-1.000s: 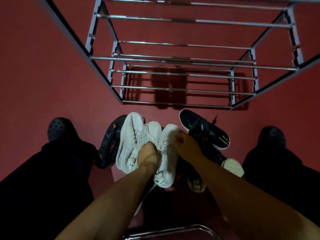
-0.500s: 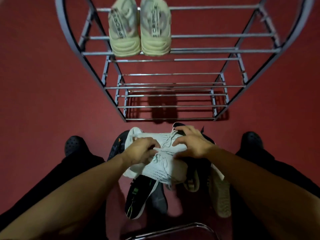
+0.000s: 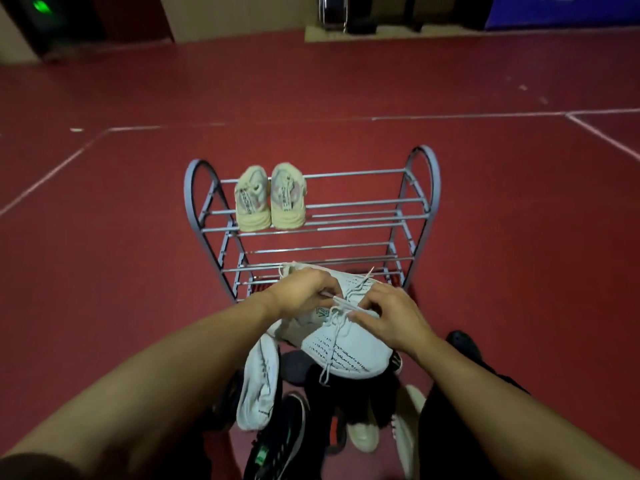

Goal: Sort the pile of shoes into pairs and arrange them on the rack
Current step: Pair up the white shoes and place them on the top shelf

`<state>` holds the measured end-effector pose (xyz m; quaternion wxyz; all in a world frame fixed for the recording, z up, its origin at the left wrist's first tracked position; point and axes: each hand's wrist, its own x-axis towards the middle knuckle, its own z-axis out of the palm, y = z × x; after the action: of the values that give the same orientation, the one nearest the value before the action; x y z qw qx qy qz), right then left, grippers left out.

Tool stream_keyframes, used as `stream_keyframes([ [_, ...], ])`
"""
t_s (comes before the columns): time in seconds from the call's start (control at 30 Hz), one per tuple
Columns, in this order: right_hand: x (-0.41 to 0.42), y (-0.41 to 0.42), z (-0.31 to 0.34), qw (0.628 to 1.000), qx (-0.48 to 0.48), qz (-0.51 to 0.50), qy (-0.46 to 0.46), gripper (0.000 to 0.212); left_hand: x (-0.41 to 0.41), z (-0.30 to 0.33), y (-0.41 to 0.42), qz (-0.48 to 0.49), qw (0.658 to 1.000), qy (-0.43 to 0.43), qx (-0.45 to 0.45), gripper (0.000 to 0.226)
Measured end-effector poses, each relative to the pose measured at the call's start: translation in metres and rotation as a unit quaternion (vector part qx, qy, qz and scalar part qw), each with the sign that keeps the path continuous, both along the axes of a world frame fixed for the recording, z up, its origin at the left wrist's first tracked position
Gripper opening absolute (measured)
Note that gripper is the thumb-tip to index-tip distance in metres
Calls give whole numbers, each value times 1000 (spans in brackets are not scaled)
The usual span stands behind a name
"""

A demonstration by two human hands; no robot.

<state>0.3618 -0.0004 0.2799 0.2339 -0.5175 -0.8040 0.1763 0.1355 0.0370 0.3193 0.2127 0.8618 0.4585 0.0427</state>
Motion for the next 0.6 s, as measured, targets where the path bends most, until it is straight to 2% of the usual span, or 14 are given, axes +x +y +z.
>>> stream_keyframes([
  [0.17,20,-1,35,991,74,-90,67,30,34,63,12,-28,992,7,123,21],
  [0.27,22,10,47,978,111,-149,98,27,49,88,23,-41,972,18,229,21],
  [0.4,16,42,62,960,127,-204,142,27,58,101,45,19,954,-28,299,30],
  [0.5,8,78,71,953,135,-231,143,27,56,101,64,157,938,-109,289,41],
  [0.6,-3,121,74,949,139,-255,122,26,47,91,90,306,923,-166,164,48],
])
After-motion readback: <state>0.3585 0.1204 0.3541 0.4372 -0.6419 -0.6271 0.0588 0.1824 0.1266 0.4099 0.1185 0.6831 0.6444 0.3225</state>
